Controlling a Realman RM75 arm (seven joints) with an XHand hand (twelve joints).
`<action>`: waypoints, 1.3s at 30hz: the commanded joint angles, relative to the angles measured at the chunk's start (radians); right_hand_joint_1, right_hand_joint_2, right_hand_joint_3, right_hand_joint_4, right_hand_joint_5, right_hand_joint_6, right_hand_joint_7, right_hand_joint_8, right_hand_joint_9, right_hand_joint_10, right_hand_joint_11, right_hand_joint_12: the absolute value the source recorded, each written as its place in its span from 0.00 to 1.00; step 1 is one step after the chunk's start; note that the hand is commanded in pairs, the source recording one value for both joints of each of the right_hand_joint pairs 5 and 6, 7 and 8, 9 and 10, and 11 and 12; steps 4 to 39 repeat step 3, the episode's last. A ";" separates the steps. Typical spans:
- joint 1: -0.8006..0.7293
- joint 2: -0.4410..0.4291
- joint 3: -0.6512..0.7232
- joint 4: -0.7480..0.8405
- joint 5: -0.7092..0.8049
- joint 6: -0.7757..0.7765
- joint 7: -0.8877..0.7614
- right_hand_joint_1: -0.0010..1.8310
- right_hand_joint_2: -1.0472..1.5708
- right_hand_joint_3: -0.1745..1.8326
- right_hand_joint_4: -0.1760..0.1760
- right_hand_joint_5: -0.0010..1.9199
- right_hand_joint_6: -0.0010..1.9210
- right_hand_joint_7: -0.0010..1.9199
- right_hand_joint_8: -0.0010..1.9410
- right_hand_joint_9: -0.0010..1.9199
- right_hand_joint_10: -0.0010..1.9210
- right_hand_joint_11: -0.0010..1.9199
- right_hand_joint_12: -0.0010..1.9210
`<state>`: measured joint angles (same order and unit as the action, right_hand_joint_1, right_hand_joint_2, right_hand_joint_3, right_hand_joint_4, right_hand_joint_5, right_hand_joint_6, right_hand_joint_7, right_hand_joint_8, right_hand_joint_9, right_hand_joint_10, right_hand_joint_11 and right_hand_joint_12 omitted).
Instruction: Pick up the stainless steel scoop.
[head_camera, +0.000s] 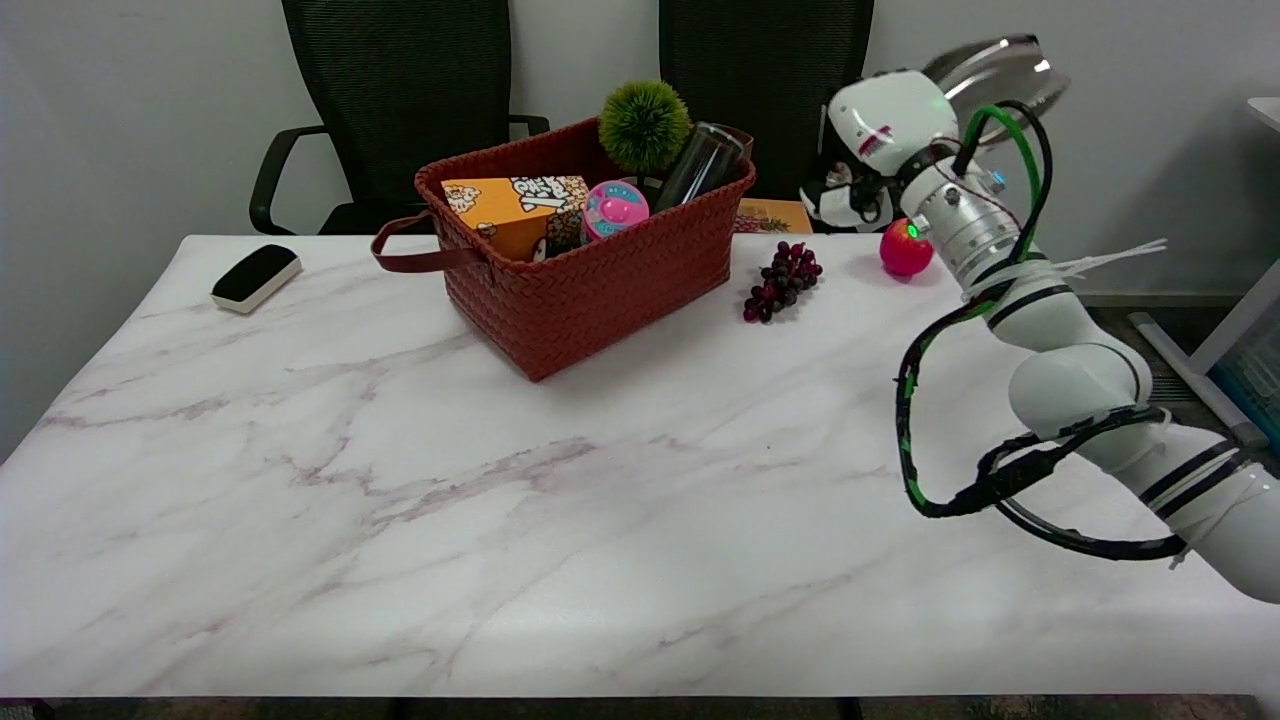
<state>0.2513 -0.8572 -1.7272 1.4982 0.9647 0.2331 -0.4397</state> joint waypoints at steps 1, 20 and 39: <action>0.231 -0.040 -0.269 0.111 -0.130 0.069 0.063 0.58 0.76 0.41 0.50 0.93 0.93 1.00 0.99 0.90 0.90 1.00 1.00; 0.283 -0.048 -0.308 0.103 -0.130 0.065 0.105 0.57 0.77 0.41 0.50 0.93 0.93 1.00 0.99 0.90 0.90 1.00 1.00; 0.283 -0.048 -0.308 0.103 -0.130 0.065 0.105 0.57 0.77 0.41 0.50 0.93 0.93 1.00 0.99 0.90 0.90 1.00 1.00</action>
